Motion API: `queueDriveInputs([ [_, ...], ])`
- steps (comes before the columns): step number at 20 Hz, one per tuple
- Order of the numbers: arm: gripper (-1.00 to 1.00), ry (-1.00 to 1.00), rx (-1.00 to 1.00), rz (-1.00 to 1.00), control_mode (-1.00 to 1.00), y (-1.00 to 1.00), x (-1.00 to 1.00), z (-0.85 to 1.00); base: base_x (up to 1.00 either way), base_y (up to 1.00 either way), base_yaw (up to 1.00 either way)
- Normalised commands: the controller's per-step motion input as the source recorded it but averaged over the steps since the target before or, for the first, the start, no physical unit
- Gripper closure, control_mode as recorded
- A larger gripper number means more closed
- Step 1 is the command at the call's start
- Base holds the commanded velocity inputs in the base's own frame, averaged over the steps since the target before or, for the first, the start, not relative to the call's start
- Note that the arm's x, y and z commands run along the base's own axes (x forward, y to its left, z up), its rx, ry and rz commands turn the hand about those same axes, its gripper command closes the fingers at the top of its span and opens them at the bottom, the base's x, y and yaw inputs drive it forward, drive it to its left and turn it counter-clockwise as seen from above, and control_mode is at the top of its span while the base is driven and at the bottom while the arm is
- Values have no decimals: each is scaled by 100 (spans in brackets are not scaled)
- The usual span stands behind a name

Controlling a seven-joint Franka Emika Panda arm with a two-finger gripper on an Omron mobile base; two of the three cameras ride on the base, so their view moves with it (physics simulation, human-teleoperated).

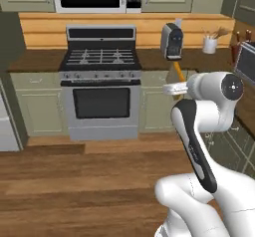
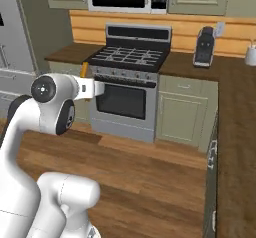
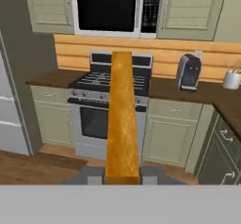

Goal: Start the toaster. Once the lever pops up, take the bread to the plate on the dining counter.

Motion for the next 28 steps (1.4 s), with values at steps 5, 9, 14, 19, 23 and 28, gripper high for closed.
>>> queueDriveInputs([
  [5, 100, 0, 0, 0, 100, 0, 0, 0, 3, 35, 62],
  [9, 100, 0, 0, 0, 100, 0, 0, 0, 8, 37, 60],
  [14, 100, 0, 0, 0, 100, 0, 0, 0, 11, 32, 59],
  [19, 100, 0, 0, 0, 100, 0, 0, 0, 25, 32, 58],
  [23, 100, 0, 0, 0, 100, 0, 0, 0, 21, 41, 57],
  [28, 100, 0, 0, 0, 100, 0, 0, 0, 30, 38, 58],
])
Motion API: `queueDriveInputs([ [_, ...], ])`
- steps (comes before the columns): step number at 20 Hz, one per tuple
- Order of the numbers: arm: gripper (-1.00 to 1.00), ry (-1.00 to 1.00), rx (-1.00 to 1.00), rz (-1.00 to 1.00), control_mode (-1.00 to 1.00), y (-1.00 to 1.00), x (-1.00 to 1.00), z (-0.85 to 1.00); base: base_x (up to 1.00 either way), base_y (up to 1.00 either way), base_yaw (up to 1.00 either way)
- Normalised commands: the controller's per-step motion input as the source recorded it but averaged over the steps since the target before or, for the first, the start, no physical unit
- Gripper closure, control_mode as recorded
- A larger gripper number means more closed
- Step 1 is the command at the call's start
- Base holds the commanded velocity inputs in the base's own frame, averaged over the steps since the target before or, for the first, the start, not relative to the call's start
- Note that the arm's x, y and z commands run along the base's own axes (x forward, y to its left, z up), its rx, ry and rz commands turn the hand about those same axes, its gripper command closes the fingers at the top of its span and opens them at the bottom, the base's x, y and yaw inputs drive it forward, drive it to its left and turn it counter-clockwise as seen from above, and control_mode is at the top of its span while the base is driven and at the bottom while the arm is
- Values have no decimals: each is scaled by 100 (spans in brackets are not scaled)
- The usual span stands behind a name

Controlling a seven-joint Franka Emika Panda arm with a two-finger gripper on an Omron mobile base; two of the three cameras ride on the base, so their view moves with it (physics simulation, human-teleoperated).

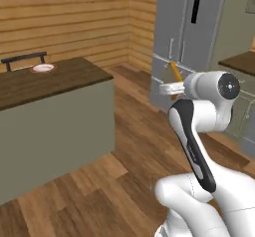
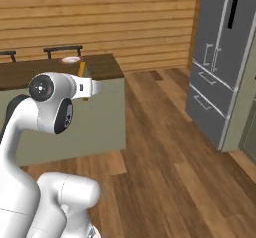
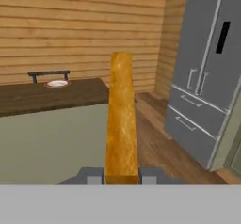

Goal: Start the toaster. Once the lever pops up, take the bread to the plate on the dining counter.

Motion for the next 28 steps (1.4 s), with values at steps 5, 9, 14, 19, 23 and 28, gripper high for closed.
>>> queueDriveInputs([
  [5, 100, 0, 0, 0, 100, 0, 0, 0, 59, 19, 51],
  [9, 100, 0, 0, 0, 100, 0, 0, 0, 69, 4, 43],
  [14, 100, 0, 0, 0, 100, 0, 0, 0, 72, -2, 37],
  [19, 100, 0, 0, 0, 100, 0, 0, 0, 49, -43, 28],
  [23, 100, 0, 0, 0, 100, 0, 0, 0, 62, -64, 12],
  [28, 100, 0, 0, 0, 100, 0, 0, 0, 56, -57, 0],
])
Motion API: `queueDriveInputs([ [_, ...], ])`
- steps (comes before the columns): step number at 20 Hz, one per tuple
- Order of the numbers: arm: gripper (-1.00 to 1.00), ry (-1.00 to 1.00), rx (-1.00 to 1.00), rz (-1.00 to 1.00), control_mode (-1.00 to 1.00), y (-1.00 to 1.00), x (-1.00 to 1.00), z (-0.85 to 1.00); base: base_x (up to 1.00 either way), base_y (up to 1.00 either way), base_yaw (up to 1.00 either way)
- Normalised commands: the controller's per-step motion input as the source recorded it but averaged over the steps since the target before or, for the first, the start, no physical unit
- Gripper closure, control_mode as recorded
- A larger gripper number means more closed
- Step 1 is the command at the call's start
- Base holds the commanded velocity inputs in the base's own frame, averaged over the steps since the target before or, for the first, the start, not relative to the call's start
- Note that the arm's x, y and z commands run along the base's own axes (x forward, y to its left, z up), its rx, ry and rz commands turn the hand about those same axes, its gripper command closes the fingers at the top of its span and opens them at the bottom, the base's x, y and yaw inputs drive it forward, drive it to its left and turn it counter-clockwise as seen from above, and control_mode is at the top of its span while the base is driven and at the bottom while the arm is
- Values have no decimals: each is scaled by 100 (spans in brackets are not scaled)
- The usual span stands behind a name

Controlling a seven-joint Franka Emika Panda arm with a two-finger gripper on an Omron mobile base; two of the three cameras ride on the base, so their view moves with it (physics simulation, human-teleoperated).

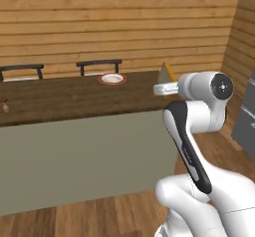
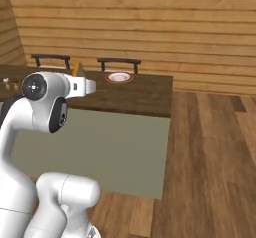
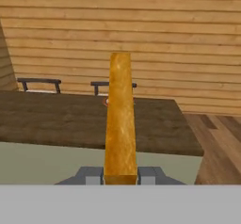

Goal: Start the toaster. Once the lever pops up, take the bread to the plate on the dining counter.

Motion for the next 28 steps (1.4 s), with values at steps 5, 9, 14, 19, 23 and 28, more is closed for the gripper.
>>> queueDriveInputs([
  [5, 100, 0, 0, 0, 100, 0, 0, 0, 47, 10, 0],
  [9, 100, 0, 0, 0, 100, 0, 0, 0, 39, 38, 0],
  [14, 100, 0, 0, 0, 100, 0, 0, 0, 20, 36, -5],
  [19, 100, 0, 0, 0, 100, 0, 0, 0, 46, 13, -9],
  [23, 100, 0, 0, 0, 100, 0, 0, 0, 75, 1, -5],
  [28, 100, 0, 0, 0, 100, 0, 0, 0, 81, 7, 0],
])
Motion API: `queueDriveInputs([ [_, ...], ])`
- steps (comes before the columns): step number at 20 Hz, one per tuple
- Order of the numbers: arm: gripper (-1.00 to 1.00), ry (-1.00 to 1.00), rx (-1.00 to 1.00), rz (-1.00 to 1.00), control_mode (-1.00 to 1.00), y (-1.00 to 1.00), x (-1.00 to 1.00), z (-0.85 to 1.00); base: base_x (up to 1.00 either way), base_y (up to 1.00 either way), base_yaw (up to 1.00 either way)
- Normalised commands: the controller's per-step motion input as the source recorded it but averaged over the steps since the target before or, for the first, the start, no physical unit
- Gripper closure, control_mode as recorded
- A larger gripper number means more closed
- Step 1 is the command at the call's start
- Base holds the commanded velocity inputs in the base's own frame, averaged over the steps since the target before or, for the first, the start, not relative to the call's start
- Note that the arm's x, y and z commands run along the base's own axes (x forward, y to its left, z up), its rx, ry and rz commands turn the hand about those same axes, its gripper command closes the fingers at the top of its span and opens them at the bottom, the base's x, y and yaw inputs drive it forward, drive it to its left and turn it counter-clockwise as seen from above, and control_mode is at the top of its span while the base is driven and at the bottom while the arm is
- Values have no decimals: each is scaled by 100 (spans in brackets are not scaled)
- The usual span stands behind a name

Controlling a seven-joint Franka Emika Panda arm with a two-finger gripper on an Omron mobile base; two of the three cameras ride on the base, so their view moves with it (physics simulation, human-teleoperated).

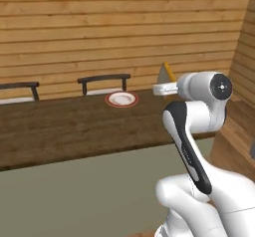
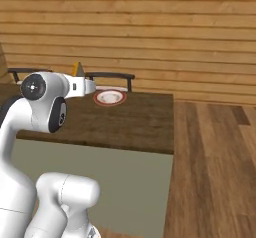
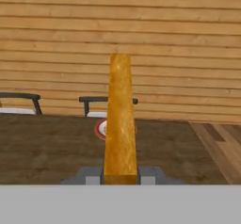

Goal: Start the toaster. Once the lever pops up, take the bread to the plate on the dining counter.

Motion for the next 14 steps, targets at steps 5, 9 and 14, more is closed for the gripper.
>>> queueDriveInputs([
  [5, 100, 0, 0, 0, 100, 0, 0, 0, 64, 7, 0],
  [9, 100, 0, 0, 0, 100, 0, 0, 0, 41, 7, 0],
  [14, 100, 0, 0, 0, 100, 0, 0, 0, 31, 2, 0],
])
